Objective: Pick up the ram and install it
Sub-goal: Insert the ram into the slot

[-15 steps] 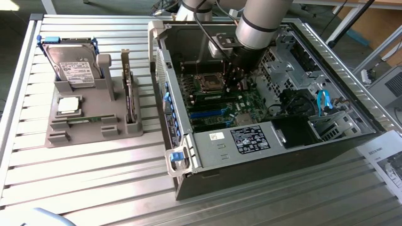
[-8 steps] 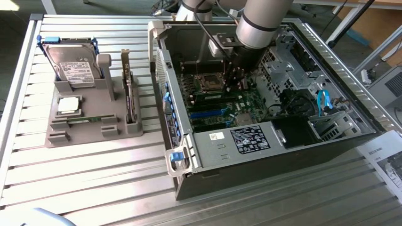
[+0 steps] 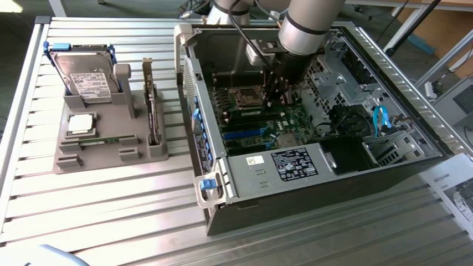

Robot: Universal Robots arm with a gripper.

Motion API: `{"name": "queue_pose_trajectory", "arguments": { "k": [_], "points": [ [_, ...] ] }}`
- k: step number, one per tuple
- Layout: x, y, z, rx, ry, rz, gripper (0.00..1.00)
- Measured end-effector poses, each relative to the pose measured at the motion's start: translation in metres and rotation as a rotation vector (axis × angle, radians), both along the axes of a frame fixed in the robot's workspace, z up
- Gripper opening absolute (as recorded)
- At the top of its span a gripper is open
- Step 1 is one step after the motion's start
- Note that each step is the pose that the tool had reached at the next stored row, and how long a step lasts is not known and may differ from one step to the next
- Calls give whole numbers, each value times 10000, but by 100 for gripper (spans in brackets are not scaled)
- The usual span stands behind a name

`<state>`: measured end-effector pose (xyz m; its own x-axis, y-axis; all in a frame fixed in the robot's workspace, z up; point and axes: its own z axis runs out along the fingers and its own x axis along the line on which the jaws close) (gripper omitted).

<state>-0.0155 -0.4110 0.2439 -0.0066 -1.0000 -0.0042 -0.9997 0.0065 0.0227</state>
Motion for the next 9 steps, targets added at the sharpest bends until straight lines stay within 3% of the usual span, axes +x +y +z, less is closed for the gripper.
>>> {"name": "queue_pose_trajectory", "arguments": {
  "k": [9],
  "points": [
    [0,-4,-5,0,0,0,12]
  ]
}}
